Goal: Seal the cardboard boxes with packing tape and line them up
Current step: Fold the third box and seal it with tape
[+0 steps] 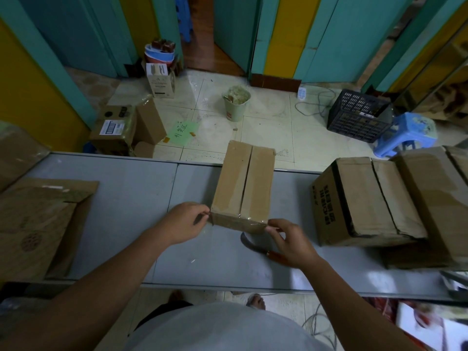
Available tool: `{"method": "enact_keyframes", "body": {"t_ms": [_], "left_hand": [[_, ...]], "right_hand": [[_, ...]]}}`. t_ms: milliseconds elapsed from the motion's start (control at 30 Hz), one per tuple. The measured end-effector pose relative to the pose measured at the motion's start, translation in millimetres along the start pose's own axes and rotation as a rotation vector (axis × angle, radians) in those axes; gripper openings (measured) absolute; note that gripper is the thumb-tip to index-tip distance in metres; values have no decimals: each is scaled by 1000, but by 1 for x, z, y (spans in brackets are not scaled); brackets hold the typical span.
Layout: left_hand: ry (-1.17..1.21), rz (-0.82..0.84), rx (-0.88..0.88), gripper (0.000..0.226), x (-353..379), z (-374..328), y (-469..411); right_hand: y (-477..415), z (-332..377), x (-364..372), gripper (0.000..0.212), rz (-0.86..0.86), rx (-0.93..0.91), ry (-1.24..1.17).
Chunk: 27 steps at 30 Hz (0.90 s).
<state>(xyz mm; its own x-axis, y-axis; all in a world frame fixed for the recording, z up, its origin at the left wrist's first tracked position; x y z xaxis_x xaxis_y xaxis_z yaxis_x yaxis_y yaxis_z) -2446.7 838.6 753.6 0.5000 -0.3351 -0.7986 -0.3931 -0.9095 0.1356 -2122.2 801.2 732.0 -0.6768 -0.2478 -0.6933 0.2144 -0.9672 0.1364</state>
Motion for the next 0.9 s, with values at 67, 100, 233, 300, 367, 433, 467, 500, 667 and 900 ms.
{"method": "enact_keyframes", "body": {"t_ms": [67, 100, 233, 300, 367, 433, 467, 500, 667, 900], "left_hand": [[-16, 34, 5, 18, -1, 4, 0], [-22, 45, 5, 19, -2, 5, 0], [-34, 4, -1, 16, -7, 7, -2], [-19, -32, -16, 25, -11, 9, -5], [14, -11, -4, 48, -14, 8, -9], [-17, 27, 51, 61, -14, 6, -15], [-48, 45, 76, 62, -13, 5, -18], [-72, 62, 88, 60, -12, 5, -21], [-68, 97, 96, 56, -9, 5, -28], [14, 50, 99, 53, -6, 4, -29]], "right_hand": [[4, 0, -2, 32, 30, -17, 7], [5, 0, -2, 32, 37, -28, 16], [5, -3, -4, 26, -34, -41, 54], [2, -3, -7, 31, -109, -44, 86], [-2, 1, -11, 47, -137, -121, 109], [-7, 9, -13, 59, -115, -228, 194], [-9, 12, -13, 62, -100, -269, 230], [-11, 15, -13, 63, -89, -291, 248], [-12, 21, -12, 61, -64, -266, 247], [-12, 26, -5, 55, -133, -212, 227]]}}
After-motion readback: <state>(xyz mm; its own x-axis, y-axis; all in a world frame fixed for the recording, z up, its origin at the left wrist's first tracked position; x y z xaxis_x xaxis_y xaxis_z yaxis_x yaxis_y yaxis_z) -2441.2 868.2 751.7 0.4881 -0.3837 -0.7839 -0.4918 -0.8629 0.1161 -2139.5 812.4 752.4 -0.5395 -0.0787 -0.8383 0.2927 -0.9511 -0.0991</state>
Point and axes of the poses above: each hand's wrist, its own y-axis away from the middle knuckle, its own x-axis out of the palm, z = x × y, the point moved 3 cm from there along -y, towards the middle knuckle, and after that the axes turned 1 degree about -x, right-handed, at the moved point
